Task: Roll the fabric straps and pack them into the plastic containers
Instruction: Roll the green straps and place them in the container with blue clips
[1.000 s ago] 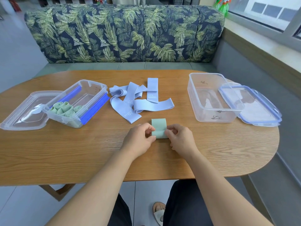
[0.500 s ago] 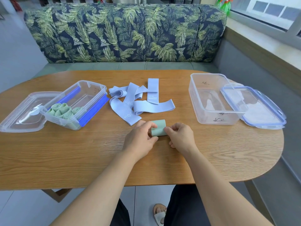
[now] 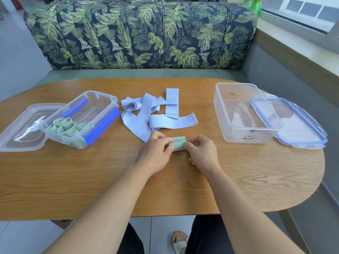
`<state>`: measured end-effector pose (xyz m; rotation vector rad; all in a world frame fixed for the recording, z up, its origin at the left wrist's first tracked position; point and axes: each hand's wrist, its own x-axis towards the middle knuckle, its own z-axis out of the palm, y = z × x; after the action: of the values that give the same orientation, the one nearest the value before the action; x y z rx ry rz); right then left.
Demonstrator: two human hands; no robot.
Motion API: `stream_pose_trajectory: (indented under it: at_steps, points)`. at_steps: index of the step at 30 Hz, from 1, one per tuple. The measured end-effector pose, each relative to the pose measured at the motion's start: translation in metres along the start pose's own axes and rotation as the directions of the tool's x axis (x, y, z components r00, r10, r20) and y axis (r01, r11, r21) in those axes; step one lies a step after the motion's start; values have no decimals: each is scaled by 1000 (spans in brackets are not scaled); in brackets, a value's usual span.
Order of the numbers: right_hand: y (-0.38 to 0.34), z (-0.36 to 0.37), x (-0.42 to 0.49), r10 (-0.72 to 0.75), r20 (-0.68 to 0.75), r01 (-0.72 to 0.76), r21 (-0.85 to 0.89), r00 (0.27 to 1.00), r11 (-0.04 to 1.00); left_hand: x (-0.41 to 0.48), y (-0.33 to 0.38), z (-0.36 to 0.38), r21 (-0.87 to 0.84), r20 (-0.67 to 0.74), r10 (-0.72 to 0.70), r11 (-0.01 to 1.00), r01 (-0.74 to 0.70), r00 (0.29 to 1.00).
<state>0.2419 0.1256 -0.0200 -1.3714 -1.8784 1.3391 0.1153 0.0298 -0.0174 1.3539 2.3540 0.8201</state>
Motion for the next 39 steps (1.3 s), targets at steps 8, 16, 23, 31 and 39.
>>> stream_pose_trajectory:
  at_steps: [8, 16, 23, 31, 39]
  points:
    - [-7, 2, 9, 26, -13, -27, -43, 1000, 999, 8, 5, 4, -27, 1, 6, 1000, -6, 1000]
    - [-10, 2, 14, 46, -13, -47, -55, 999, 997, 22, 7, 5, -74, 41, -27, 997, 30, 999]
    - [-11, -5, 5, -21, 68, 19, 38, 997, 999, 18, 4, 6, -255, 55, -7, 967, 21, 998]
    - [-26, -23, -20, -96, 292, -13, 352, 952, 936, -13, 11, -16, -524, 144, 9, 849, 69, 990]
    - [-36, -19, -55, -123, 311, -76, 559, 942, 826, -53, 22, -30, -590, -120, -49, 807, -31, 992]
